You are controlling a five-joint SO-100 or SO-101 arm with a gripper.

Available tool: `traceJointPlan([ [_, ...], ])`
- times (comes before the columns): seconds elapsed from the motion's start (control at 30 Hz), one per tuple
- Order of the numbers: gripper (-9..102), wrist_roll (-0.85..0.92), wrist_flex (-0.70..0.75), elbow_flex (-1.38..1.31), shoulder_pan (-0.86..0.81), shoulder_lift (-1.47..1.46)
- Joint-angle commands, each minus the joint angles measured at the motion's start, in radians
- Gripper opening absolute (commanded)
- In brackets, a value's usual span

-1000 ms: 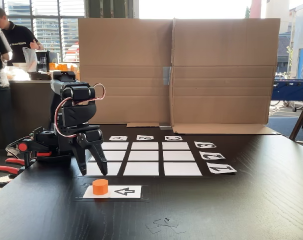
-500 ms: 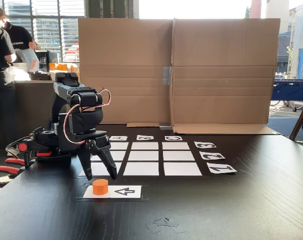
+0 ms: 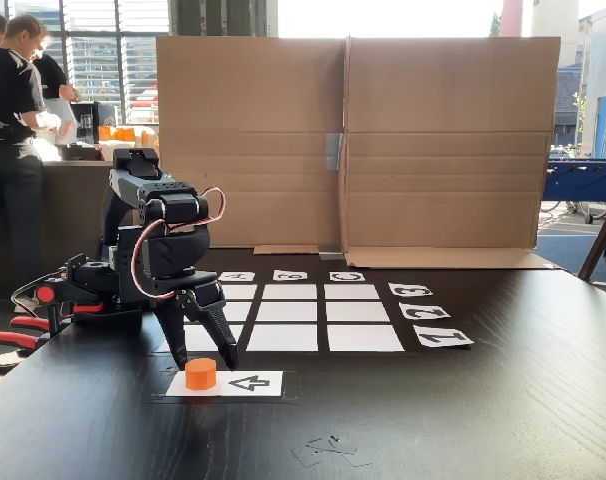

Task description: Pick up the round, orange token and place it in the grid on square A3.

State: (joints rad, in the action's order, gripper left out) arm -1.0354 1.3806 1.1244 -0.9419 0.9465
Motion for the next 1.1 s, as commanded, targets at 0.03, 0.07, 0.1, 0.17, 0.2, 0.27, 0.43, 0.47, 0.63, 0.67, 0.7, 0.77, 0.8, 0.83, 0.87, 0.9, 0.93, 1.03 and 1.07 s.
traceJointPlan([
  [0.03, 7, 0.026, -0.025, -0.041, 0.011, 0.005],
  [0.07, 5, 0.028, -0.034, -0.04, 0.011, 0.005],
  [0.1, 3, 0.032, -0.04, -0.038, 0.011, 0.006],
  [0.17, 0, 0.041, -0.043, -0.037, 0.009, 0.009],
  [0.2, 0, 0.041, -0.043, -0.035, 0.008, 0.012],
  [0.27, 0, 0.052, -0.044, -0.034, 0.003, 0.023],
  [0.43, 0, 0.106, -0.055, 0.011, -0.015, 0.104],
  [0.47, 0, 0.123, -0.061, 0.025, -0.02, 0.13],
  [0.63, 0, 0.181, -0.077, 0.13, -0.028, 0.316],
  [0.67, 0, 0.195, -0.077, 0.166, -0.023, 0.365],
  [0.7, 0, 0.209, -0.077, 0.199, -0.017, 0.414],
  [0.77, 0, 0.235, -0.069, 0.256, -0.005, 0.508],
  [0.8, 0, 0.25, -0.063, 0.284, 0.005, 0.555],
  [0.83, 0, 0.27, -0.063, 0.318, 0.012, 0.604],
  [0.87, 0, 0.298, -0.063, 0.359, 0.023, 0.658],
  [0.9, 0, 0.331, -0.061, 0.403, 0.034, 0.713],
  [0.93, 0, 0.359, -0.061, 0.448, 0.043, 0.769],
  [1.03, 0, 0.457, -0.046, 0.571, 0.078, 0.919],
  [1.07, 0, 0.492, -0.038, 0.604, 0.092, 0.962],
])
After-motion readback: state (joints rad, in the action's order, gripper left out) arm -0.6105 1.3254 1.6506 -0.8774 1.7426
